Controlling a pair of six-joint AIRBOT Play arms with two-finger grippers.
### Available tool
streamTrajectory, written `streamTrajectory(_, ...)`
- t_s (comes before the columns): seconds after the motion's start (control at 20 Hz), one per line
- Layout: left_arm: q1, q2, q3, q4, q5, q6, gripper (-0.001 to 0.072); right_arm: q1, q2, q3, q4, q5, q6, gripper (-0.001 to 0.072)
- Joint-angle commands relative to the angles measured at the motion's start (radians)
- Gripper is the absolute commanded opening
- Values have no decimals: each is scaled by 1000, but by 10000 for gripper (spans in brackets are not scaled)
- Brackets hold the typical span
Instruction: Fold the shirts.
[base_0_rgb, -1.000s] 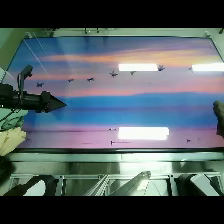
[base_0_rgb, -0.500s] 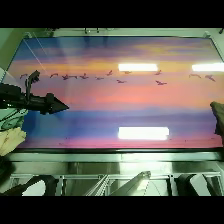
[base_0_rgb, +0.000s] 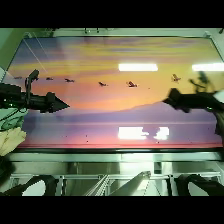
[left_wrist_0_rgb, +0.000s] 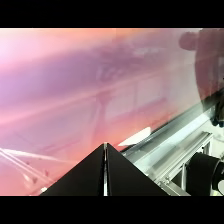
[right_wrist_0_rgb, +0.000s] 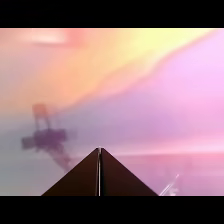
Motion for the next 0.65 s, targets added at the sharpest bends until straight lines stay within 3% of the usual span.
streamTrajectory(0.0,1,-1,0,0,0,-3,13,185,-158,96,39,-91,-22,18)
streamTrajectory(0.15,1,-1,0,1,0,-3,13,191,-162,108,40,-86,-21,19)
streamTrajectory(0.3,2,-1,0,2,15,-3,13,191,-164,107,43,7,-18,19)
streamTrajectory(0.6,3,-1,0,1,57,-3,13,191,-165,107,43,4,-18,19)
